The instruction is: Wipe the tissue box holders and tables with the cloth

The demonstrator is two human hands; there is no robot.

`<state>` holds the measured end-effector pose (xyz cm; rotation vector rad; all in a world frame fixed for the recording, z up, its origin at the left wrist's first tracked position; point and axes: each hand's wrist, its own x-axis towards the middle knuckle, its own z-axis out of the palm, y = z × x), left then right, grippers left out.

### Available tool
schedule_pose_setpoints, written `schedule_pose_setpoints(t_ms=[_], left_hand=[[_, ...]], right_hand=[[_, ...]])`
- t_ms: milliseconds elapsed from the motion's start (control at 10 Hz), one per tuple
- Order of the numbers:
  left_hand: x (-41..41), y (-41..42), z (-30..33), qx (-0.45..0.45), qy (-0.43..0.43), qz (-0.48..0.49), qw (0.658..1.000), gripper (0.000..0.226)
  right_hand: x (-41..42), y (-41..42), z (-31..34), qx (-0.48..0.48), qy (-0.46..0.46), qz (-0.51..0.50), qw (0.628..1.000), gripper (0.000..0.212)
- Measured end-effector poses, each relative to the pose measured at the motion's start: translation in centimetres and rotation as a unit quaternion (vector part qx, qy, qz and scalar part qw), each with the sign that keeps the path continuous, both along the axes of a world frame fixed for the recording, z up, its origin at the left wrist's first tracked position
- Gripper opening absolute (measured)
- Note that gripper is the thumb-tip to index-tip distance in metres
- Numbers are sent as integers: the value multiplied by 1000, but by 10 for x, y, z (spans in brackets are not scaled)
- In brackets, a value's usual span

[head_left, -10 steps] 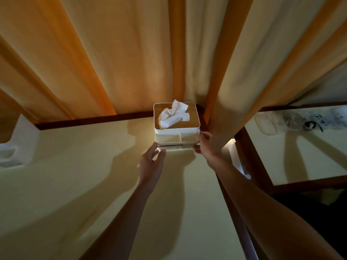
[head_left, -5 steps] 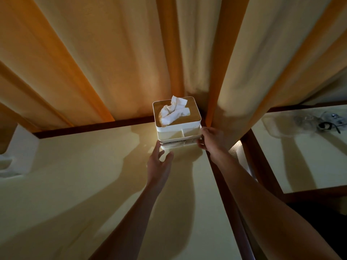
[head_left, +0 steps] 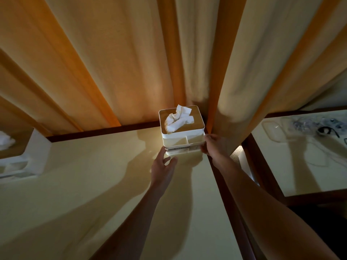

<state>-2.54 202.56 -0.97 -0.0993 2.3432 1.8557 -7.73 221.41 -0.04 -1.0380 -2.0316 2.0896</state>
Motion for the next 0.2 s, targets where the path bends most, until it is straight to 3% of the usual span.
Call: schedule_pose_setpoints(t_ms=[100,200], left_hand=[[1,-3,2,-13,-14,-15,1000,49],[3,-12,1,16,-75,51,996,73]], right_hand=[[4,0,2,31,-7,24,999,25],[15,-5,-6,161,14,51,985,24]])
